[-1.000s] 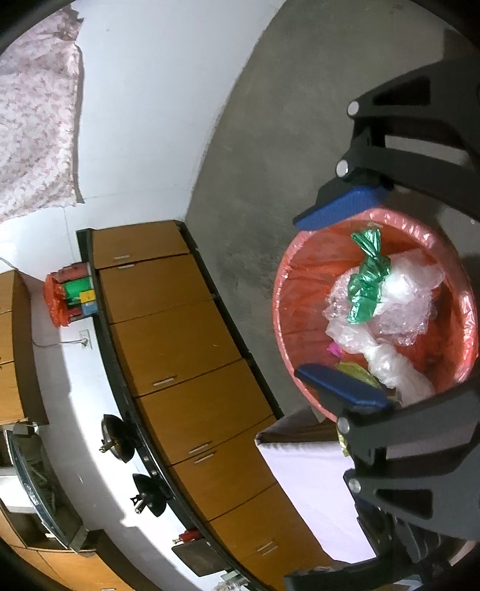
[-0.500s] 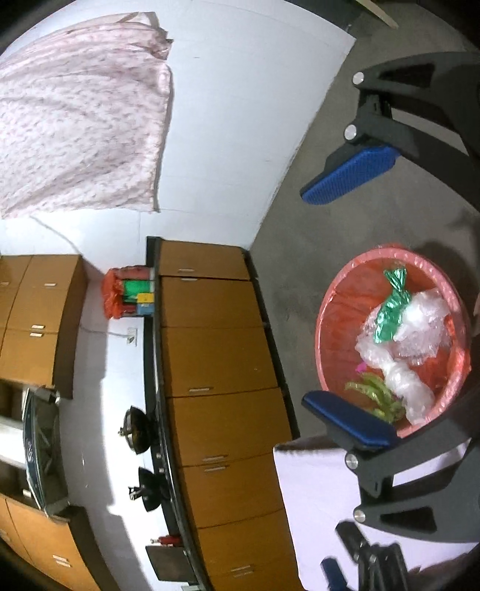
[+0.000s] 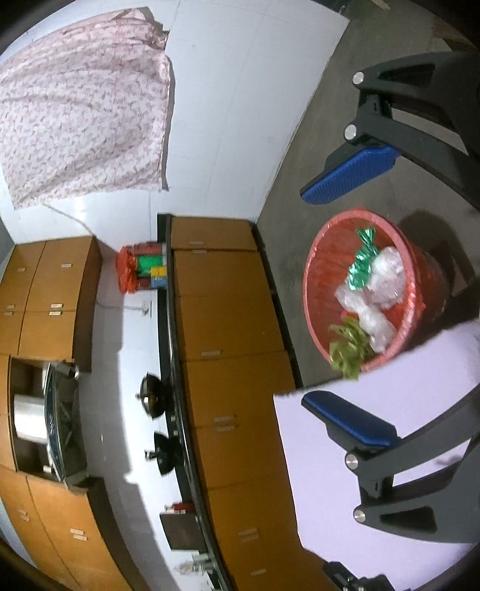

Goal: Collect trash

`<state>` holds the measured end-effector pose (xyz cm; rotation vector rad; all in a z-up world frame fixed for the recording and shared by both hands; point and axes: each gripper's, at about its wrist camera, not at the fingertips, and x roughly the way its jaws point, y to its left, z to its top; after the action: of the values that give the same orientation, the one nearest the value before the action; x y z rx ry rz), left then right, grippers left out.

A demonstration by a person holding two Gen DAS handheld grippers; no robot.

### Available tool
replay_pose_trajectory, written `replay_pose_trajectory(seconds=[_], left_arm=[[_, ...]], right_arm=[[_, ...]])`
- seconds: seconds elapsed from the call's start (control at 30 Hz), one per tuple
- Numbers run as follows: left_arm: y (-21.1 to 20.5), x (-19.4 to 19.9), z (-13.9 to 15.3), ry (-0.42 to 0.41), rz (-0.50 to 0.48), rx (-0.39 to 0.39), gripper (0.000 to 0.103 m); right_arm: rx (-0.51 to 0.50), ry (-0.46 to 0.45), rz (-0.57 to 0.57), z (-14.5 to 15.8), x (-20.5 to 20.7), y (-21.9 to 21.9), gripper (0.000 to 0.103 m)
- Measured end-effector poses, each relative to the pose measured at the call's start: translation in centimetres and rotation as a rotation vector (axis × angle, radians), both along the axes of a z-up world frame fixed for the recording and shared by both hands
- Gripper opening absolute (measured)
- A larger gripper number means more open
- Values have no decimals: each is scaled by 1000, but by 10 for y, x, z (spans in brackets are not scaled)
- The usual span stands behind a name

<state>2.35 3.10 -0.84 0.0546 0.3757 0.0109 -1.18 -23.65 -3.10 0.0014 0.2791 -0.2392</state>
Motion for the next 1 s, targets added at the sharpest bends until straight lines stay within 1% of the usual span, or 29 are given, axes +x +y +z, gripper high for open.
replay_pose_trajectory(seconds=[0.13,0.33,0.57,0.8,1.0], left_arm=[[-1,-17,2,-19,19,13,101],[0,-31,2,-20,21,-26,101],[-2,-36,2,-38,32,-4,101],[1,-38,0,-34,28,-22,101],[4,-42,-1,-33,20,-31,101]], right_arm=[[-25,-14,51,3,-22,15,99],[-9,-16,83,3,-42,27,99],[-3,-12,86,1,-50,31,99],[-10,-11,91,-2,-57,37,99],[-8,-16,84,5,-55,34,99]])
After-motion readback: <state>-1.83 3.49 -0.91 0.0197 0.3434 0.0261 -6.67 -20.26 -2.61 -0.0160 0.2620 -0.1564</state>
